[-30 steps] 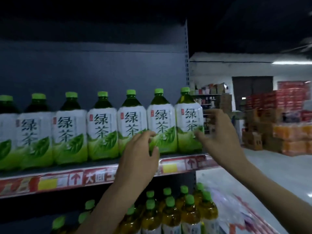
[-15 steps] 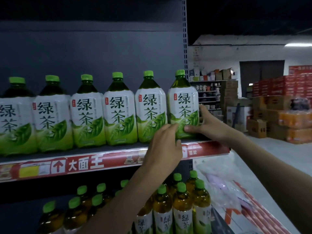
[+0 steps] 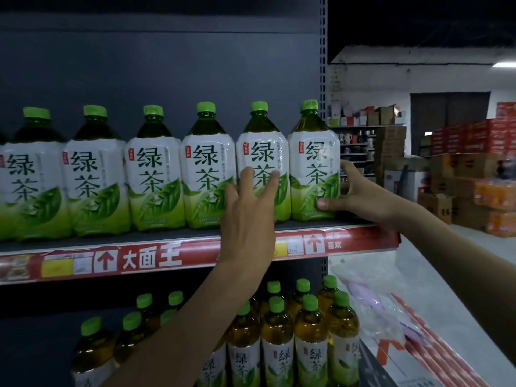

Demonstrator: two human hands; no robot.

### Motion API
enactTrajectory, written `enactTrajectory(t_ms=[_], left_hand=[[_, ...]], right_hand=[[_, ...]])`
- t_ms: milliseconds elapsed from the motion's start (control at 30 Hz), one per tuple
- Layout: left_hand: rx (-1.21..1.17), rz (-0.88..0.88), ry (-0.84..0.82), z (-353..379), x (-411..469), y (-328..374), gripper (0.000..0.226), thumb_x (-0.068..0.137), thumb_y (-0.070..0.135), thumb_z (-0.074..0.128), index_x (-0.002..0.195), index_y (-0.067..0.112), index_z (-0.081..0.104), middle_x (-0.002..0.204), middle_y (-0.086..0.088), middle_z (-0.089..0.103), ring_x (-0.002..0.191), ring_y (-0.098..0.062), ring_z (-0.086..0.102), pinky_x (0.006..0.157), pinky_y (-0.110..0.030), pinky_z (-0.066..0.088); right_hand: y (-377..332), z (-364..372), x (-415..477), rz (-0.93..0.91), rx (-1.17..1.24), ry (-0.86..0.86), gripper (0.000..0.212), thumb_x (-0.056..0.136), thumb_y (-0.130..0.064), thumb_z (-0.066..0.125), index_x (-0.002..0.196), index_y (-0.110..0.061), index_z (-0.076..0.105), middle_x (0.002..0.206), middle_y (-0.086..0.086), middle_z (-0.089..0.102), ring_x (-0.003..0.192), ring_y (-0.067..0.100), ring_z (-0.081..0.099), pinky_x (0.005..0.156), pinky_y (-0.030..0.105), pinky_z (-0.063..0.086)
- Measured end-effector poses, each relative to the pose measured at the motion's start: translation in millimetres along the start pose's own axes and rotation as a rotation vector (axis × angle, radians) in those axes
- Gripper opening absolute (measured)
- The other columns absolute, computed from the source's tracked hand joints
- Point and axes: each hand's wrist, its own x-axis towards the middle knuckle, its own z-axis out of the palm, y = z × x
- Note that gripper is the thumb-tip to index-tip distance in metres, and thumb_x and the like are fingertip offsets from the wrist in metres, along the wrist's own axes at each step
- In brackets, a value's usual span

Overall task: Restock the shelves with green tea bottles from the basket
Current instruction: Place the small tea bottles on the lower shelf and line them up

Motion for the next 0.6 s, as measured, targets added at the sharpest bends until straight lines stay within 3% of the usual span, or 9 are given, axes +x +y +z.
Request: enactTrajectory(t_ms=[100,167,200,300,333,467,600], left_hand=[[-0.034,0.021,0.004,-2,-1,-1,0.081,0.083,0.009,0.072,0.149,0.032,0.031,0.144,-0.004,0.028,0.126,-0.026,0.035,0.088,-0.032,0.049],[-0.102,-0.004,0.007,-13,-3,-9,0.074,0.085,0.025,0.072,0.147,0.032,0.033,0.141,-0.001,0.031,0.126,-0.021,0.039,0.095,-0.034,0.05],[-0.125,-0.034,0.026,-20,-4,-17,0.071,0.084,0.03,0.072,0.146,0.032,0.035,0.14,0.0,0.032,0.125,-0.019,0.04,0.098,-0.033,0.047],[-0.103,-0.145,0.117,-38,-10,-55,0.066,0.083,0.031,0.073,0.142,0.03,0.042,0.134,-0.001,0.037,0.123,-0.02,0.042,0.096,-0.031,0.042],[-0.102,-0.189,0.113,-42,-12,-66,0.066,0.083,0.029,0.073,0.142,0.031,0.042,0.133,-0.002,0.037,0.123,-0.021,0.042,0.094,-0.03,0.042],[-0.168,-0.223,0.027,-41,-18,-81,0.075,0.084,0.021,0.074,0.145,0.036,0.034,0.129,0.0,0.038,0.117,-0.018,0.046,0.087,-0.024,0.04],[-0.199,-0.196,0.037,-34,-20,-78,0.079,0.084,0.014,0.072,0.147,0.035,0.029,0.125,-0.001,0.037,0.115,-0.02,0.048,0.091,-0.031,0.048]], right_hand=[[-4,3,-2,0.03,-0.033,-0.007,0.091,0.076,-0.016,0.08,0.146,-0.032,0.023,0.122,-0.003,0.064,0.111,0.012,0.062,0.099,0.036,0.05],[-12,5,-7,0.057,-0.059,0.033,0.093,0.076,-0.02,0.08,0.147,-0.03,0.022,0.122,-0.004,0.062,0.109,0.013,0.061,0.104,0.044,0.047],[-19,6,-9,0.027,-0.11,0.126,0.091,0.076,-0.024,0.08,0.147,-0.027,0.023,0.124,-0.002,0.06,0.108,0.015,0.061,0.103,0.045,0.047],[-53,25,-17,-0.256,-0.428,0.628,0.066,0.08,-0.031,0.075,0.136,-0.016,0.041,0.126,0.008,0.054,0.112,0.024,0.055,0.093,0.037,0.046],[-67,42,-20,-0.357,-0.509,0.688,0.06,0.082,-0.031,0.072,0.133,-0.019,0.045,0.124,0.009,0.051,0.112,0.023,0.052,0.09,0.035,0.045],[-87,118,-15,-0.505,-0.964,0.522,0.07,0.078,-0.037,0.074,0.139,-0.03,0.043,0.132,0.013,0.042,0.12,0.032,0.044,0.086,0.046,0.05],[-72,143,-3,-0.393,-1.019,0.46,0.083,0.076,-0.045,0.076,0.147,-0.037,0.034,0.149,0.015,0.03,0.142,0.039,0.021,0.102,0.057,0.04]])
